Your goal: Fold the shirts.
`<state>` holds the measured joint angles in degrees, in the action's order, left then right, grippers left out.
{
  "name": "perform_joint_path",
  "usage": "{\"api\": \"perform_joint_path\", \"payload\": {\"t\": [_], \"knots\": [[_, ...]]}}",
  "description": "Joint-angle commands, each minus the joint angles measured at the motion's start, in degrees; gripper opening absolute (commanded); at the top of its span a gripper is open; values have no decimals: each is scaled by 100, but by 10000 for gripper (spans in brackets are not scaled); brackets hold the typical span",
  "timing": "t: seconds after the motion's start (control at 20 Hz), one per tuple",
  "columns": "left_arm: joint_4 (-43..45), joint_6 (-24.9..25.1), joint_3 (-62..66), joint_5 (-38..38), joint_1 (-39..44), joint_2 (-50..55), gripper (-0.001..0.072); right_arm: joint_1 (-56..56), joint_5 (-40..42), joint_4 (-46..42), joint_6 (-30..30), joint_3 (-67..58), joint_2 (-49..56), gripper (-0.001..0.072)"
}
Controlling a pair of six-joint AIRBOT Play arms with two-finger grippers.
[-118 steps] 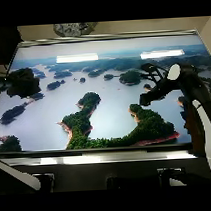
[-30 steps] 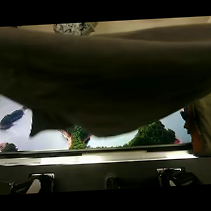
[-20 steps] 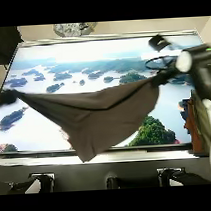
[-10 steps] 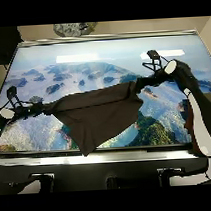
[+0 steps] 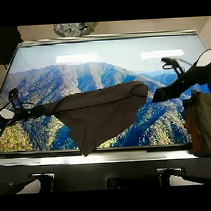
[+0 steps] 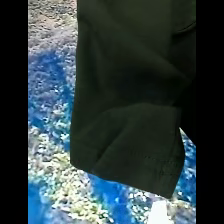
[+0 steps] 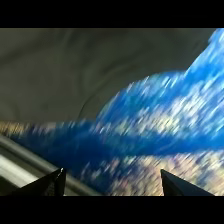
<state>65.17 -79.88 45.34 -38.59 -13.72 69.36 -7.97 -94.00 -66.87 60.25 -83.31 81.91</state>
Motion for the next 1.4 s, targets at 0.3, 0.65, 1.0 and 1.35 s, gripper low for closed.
{"api": "perform_joint_path", "payload": {"t": [0.3,0.65,1.0,1.35], "knots": [[-4,109,-2,-151,-13,9,28,2437,3836,2426,1458,4704,-1191,703],[-4,107,-2,-149,-13,9,28,3552,5755,3676,1917,4760,-772,699],[-4,109,-2,-151,-13,9,28,3939,6122,3976,2020,4732,-420,61],[-2,109,1010,-553,-13,-678,27,2787,4872,841,496,3147,-2033,50]]}}
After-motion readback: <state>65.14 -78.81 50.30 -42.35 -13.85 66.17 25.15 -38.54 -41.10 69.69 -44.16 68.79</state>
